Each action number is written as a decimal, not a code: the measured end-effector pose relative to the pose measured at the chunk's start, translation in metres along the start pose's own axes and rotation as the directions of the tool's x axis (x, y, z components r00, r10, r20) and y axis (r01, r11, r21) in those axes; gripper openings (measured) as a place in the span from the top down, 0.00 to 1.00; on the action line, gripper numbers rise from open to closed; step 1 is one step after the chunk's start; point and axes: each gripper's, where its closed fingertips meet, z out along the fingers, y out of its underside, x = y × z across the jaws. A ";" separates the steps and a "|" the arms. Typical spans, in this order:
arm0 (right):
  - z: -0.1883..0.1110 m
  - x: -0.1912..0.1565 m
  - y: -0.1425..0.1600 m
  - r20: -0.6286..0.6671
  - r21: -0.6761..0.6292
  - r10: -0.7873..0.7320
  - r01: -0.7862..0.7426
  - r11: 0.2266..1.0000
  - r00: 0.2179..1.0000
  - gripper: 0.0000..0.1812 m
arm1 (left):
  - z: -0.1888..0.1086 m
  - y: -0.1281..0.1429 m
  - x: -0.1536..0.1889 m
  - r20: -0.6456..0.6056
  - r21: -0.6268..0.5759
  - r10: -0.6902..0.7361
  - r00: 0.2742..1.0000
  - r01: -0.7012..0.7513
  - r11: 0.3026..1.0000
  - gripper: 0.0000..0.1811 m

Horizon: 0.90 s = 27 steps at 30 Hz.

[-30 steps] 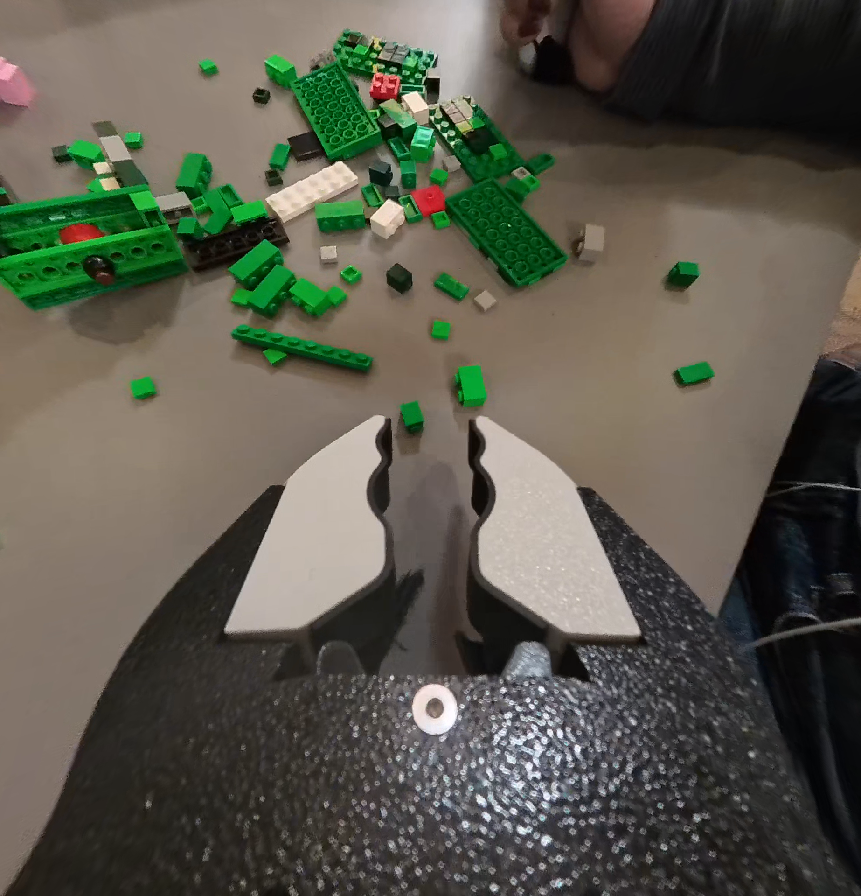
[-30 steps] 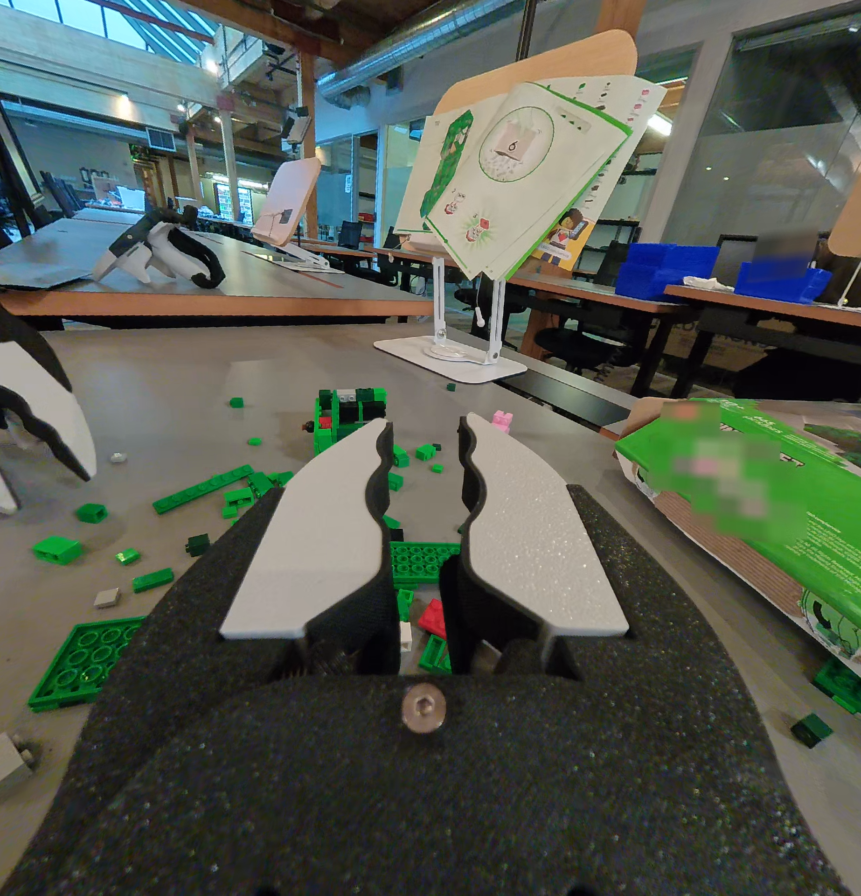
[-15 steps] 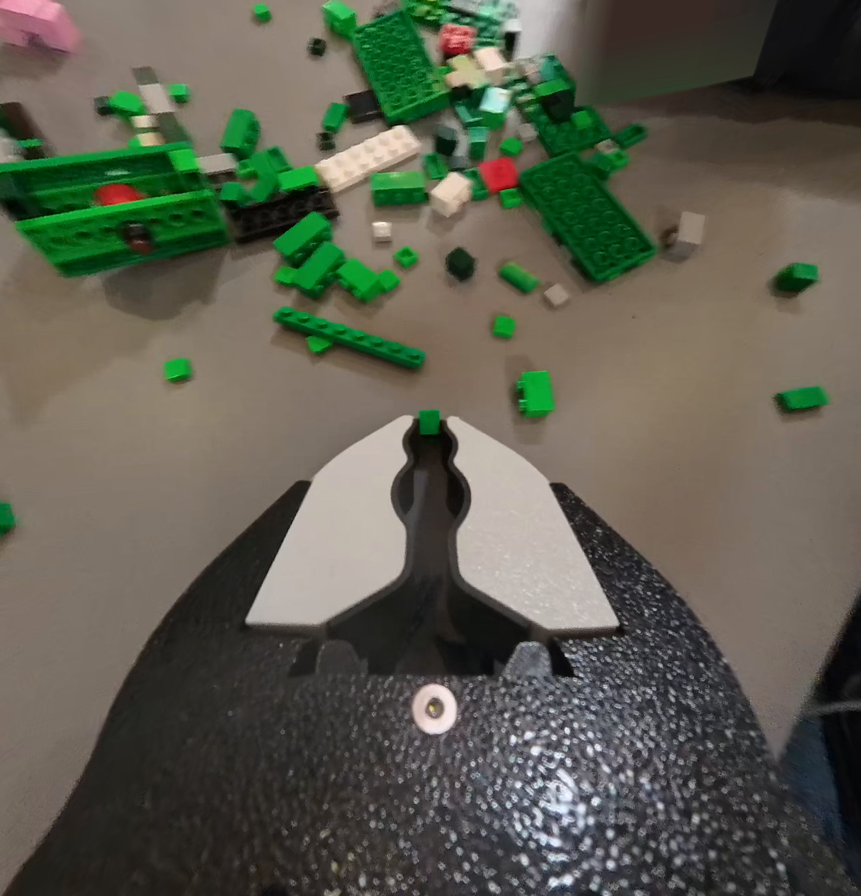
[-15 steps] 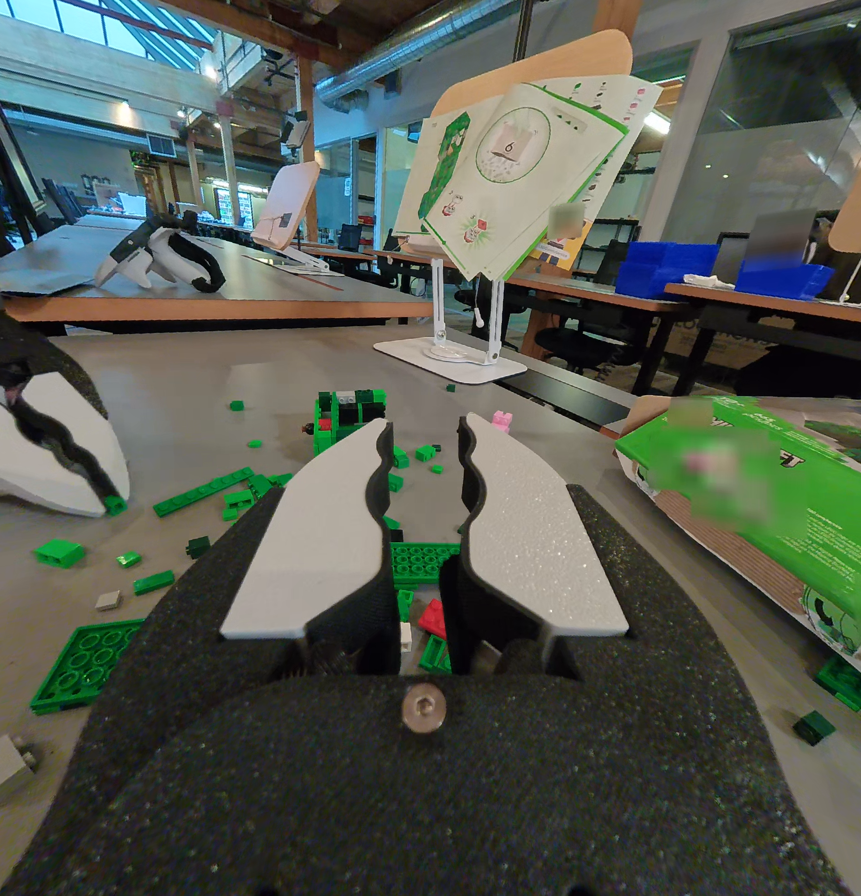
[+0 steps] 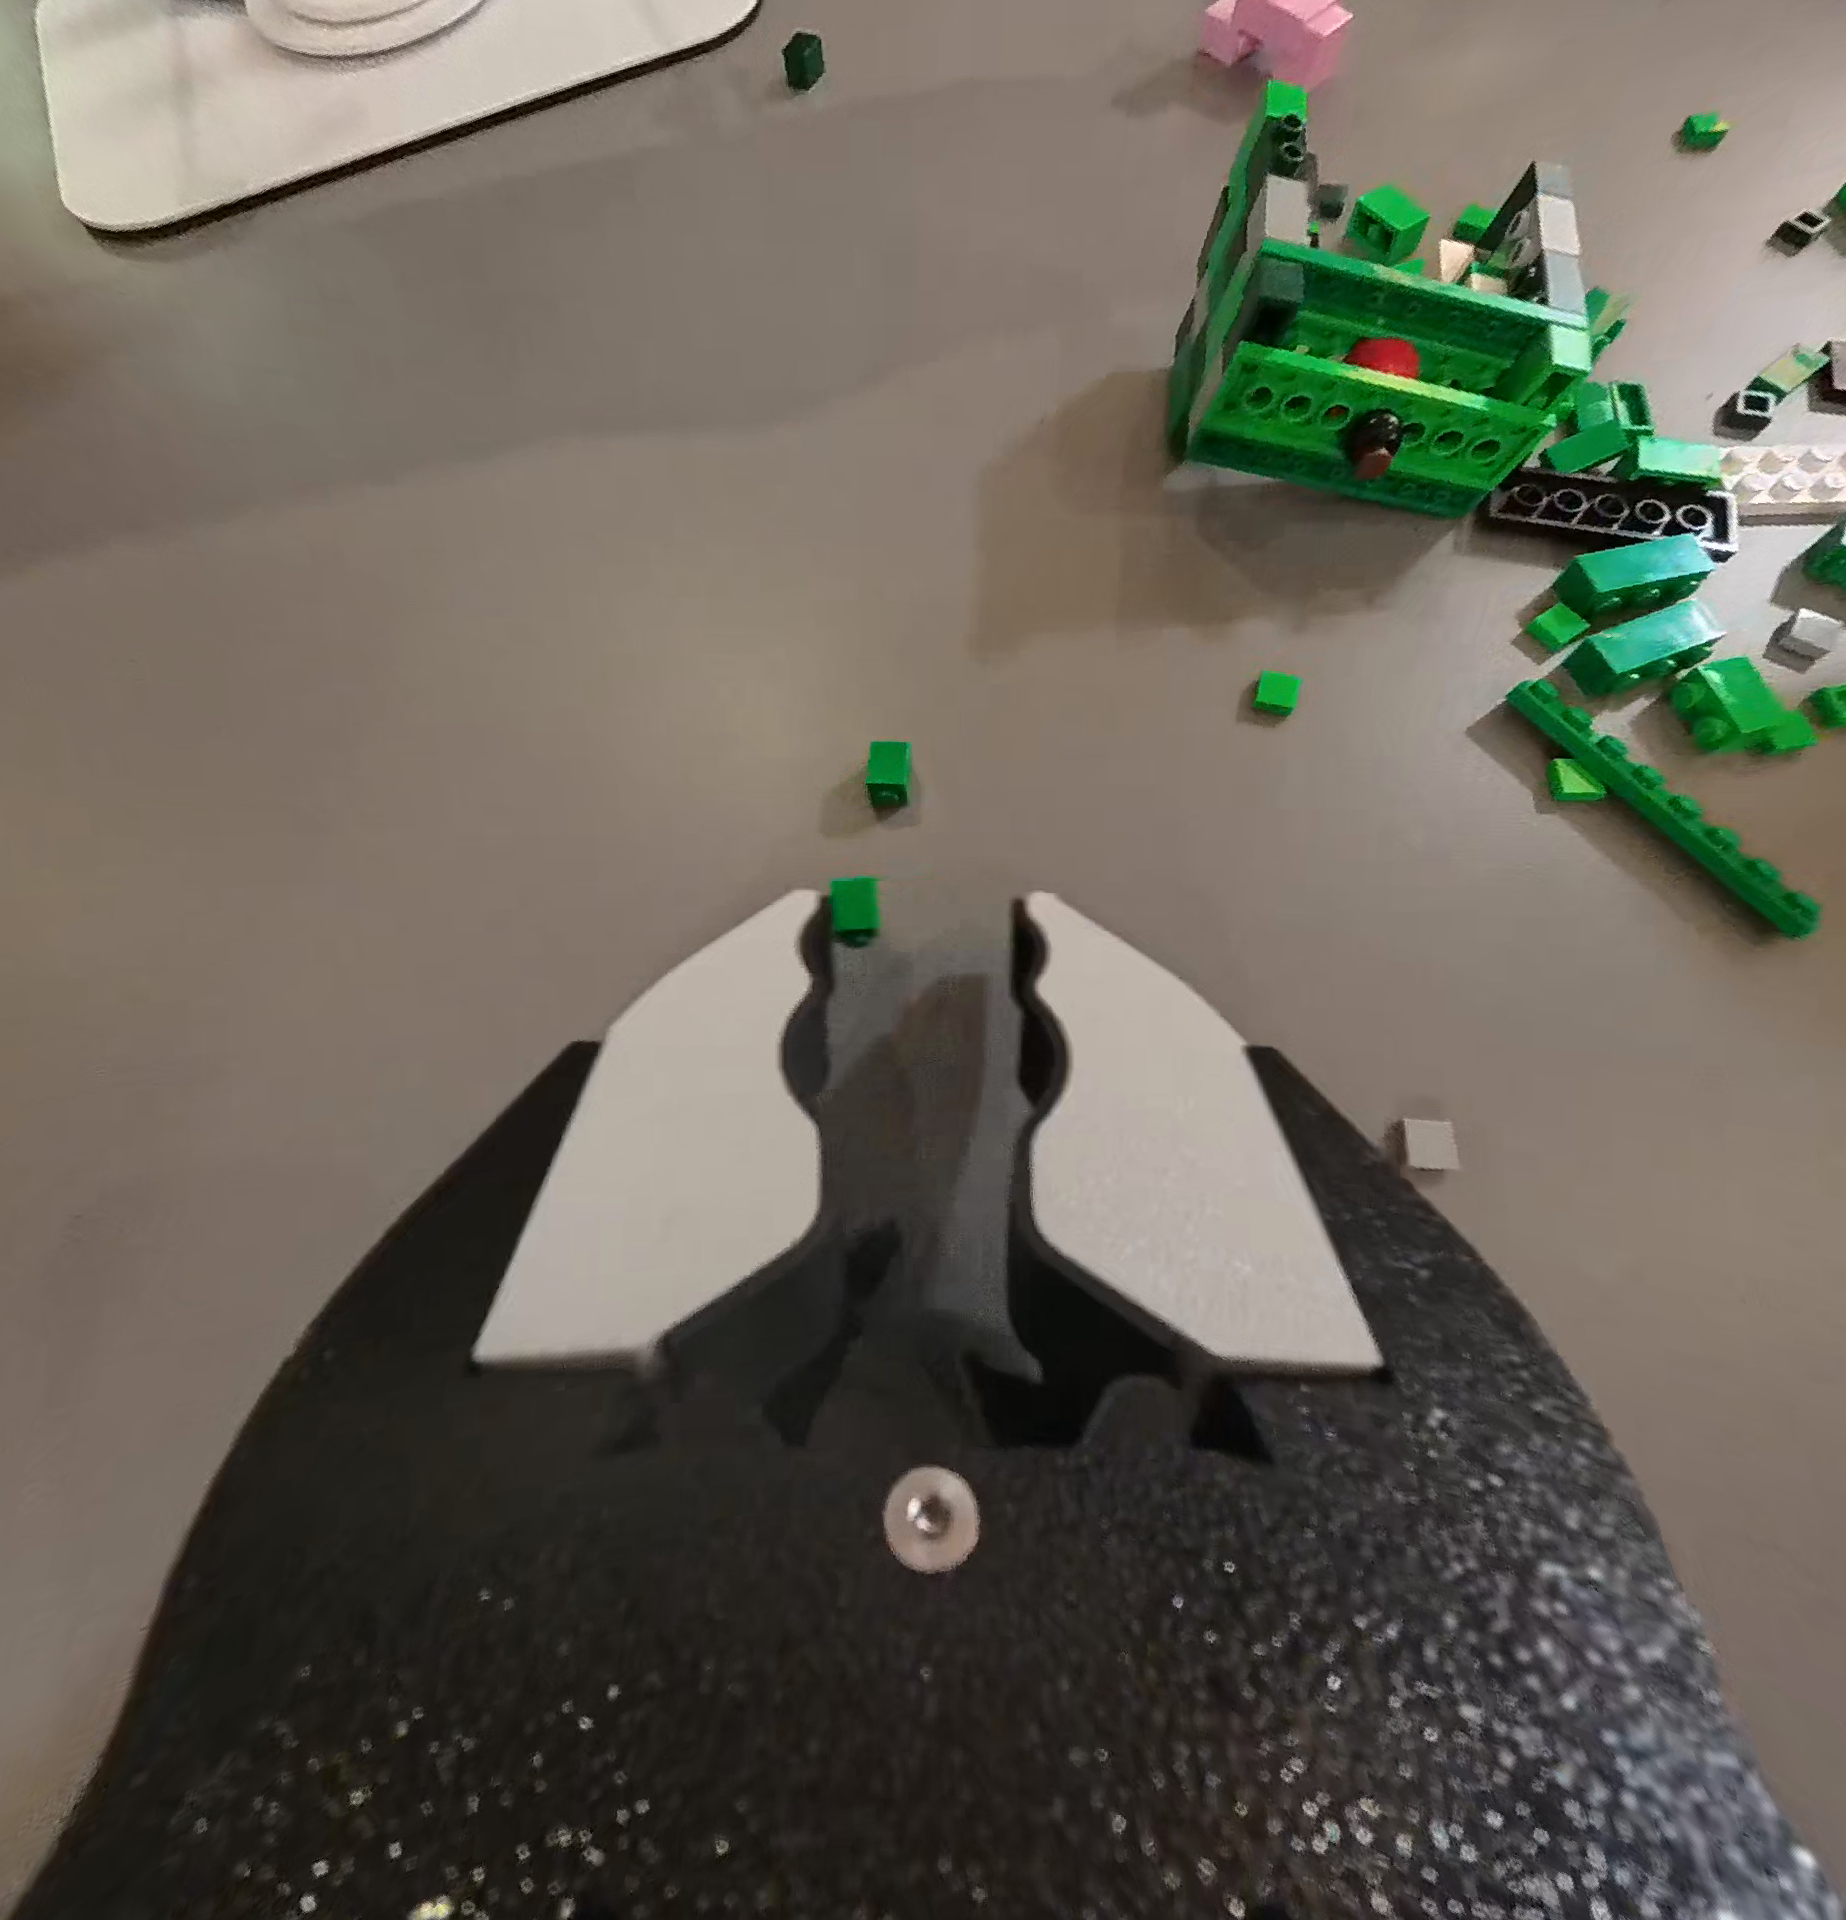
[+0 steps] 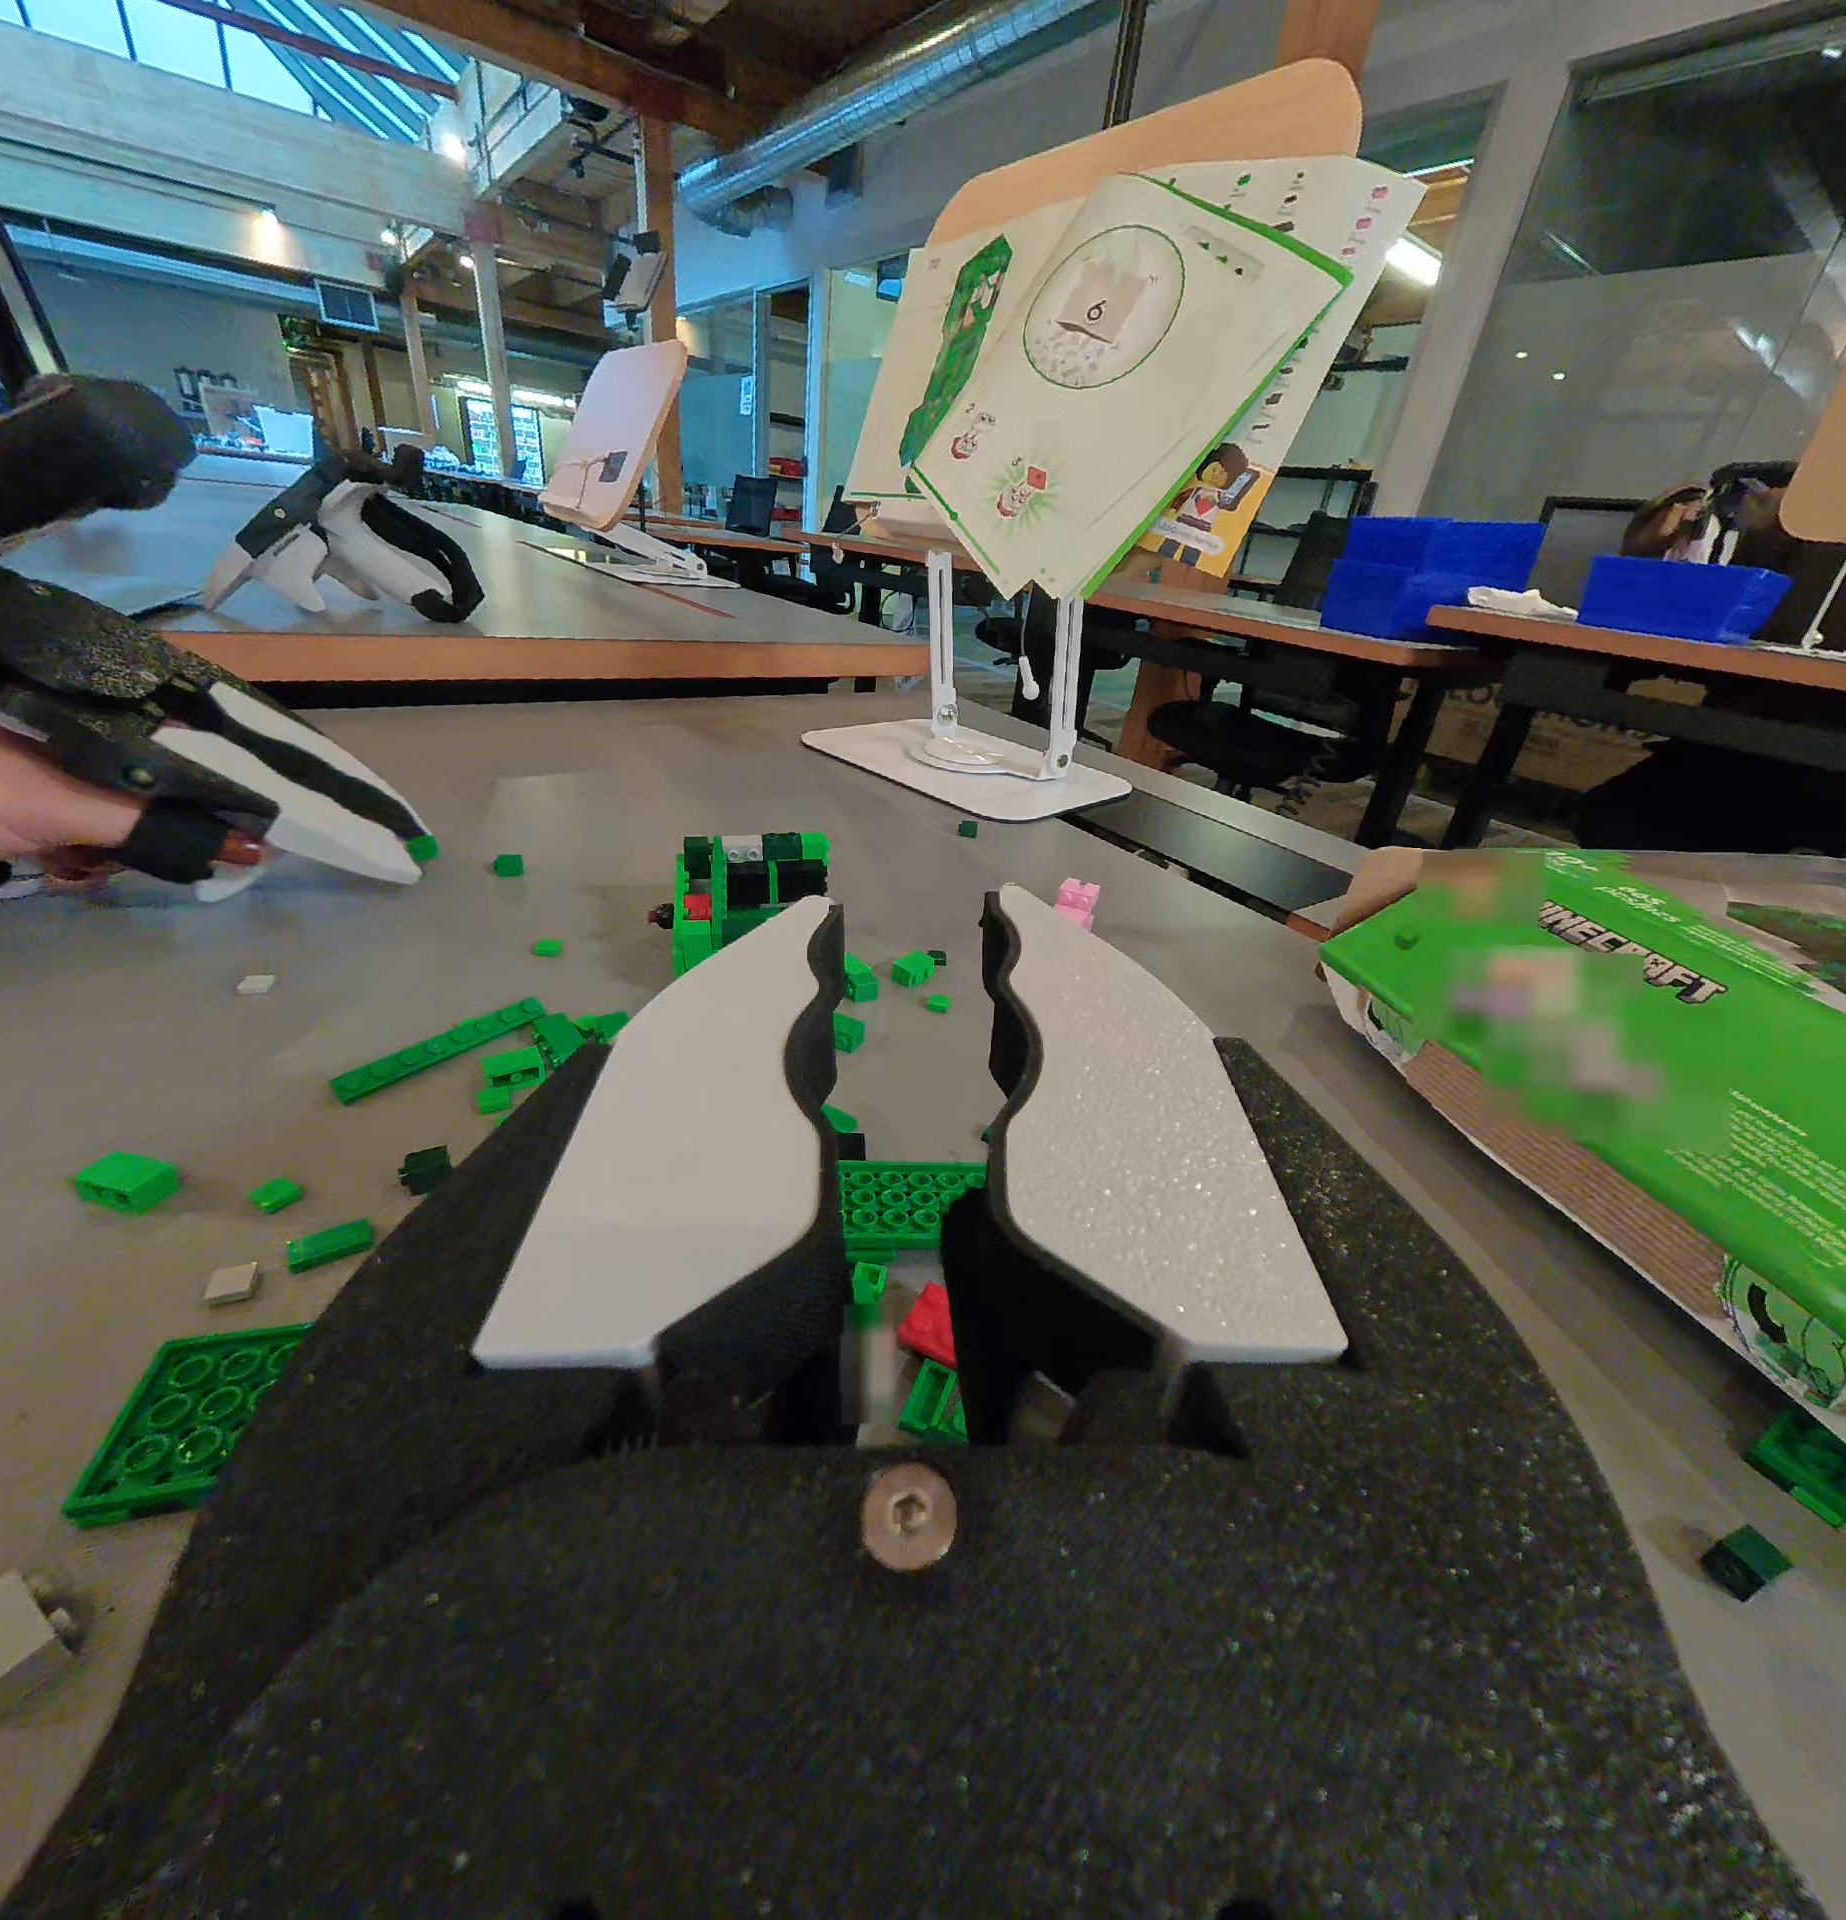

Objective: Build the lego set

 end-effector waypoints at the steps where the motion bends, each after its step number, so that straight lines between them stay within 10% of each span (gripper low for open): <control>1: 0.000 0.000 0.000 0.000 0.000 0.000 0.000 1.000 1.000 0.86 | 0.000 -0.001 0.000 -0.004 0.003 -0.005 1.000 0.005 1.000 0.77; 8: 0.000 0.000 0.000 0.002 -0.001 0.000 0.000 1.000 1.000 0.86 | -0.013 -0.011 0.011 -0.013 0.022 0.100 0.995 -0.100 0.995 0.77; 10: 0.000 0.000 0.000 0.001 0.000 0.000 0.000 1.000 1.000 0.86 | -0.021 -0.021 0.050 -0.203 0.078 0.161 0.966 -0.148 0.986 0.77; 14: 0.000 0.001 -0.001 -0.001 0.004 0.004 -0.004 1.000 1.000 0.86 | -0.064 -0.023 0.160 -0.625 0.185 0.364 0.691 -0.322 0.929 0.78; 20: -0.002 0.003 -0.001 -0.007 0.012 0.020 -0.020 1.000 1.000 0.86 | -0.101 0.021 0.252 -0.813 0.251 0.489 0.315 -0.568 0.784 0.83; 27: -0.001 0.002 -0.001 -0.006 0.005 0.012 -0.012 1.000 1.000 0.86 | -0.089 0.028 0.299 -0.812 0.299 0.522 0.263 -0.581 0.757 0.85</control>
